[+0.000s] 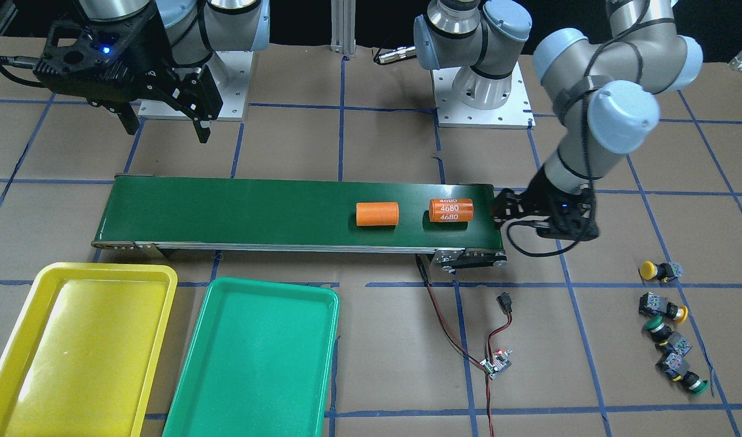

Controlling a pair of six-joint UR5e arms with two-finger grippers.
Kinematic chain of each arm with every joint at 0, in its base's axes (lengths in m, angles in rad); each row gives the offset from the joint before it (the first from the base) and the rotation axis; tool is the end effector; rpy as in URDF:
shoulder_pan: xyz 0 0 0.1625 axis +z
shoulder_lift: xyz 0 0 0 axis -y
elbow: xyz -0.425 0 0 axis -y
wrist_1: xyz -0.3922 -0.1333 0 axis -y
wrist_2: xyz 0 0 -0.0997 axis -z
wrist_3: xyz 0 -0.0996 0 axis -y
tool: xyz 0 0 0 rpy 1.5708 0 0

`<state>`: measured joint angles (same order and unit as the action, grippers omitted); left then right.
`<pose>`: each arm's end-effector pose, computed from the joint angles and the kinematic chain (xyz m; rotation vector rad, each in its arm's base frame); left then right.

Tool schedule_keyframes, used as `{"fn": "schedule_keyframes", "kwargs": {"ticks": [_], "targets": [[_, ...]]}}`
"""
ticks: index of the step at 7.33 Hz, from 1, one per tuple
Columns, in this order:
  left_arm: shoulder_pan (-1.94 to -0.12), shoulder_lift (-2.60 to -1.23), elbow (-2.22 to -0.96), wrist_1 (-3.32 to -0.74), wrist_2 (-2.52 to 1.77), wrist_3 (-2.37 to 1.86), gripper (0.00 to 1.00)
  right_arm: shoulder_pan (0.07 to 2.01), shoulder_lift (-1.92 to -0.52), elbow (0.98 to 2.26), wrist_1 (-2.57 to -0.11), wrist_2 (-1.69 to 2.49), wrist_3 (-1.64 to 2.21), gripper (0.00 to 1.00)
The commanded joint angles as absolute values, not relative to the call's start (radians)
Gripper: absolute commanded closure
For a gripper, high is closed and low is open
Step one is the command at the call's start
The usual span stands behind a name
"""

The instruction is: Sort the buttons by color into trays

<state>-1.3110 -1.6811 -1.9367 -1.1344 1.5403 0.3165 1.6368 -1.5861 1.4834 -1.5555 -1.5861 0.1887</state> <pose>-0.0056 -0.5096 0.3017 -0.0870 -3.0995 -0.0457 0.1639 -0.4819 0.5372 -0.1932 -3.1285 0.1390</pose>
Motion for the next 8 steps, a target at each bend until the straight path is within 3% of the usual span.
{"fn": "schedule_keyframes", "kwargs": {"ticks": [1, 4, 8], "targets": [[-1.108, -1.774, -1.831, -1.124, 1.554, 0.629, 0.00, 1.637, -1.586, 1.483, -1.555, -1.586, 0.189, 0.00], [-0.942, -1.974, -1.625, -1.124, 1.623, 0.853, 0.00, 1.637, -1.586, 1.483, -1.555, -1.586, 0.189, 0.00], [-0.864, -2.084, -1.643, -1.039, 1.612, 0.920, 0.00, 1.635, -1.586, 1.483, -1.555, -1.586, 0.189, 0.00]]}}
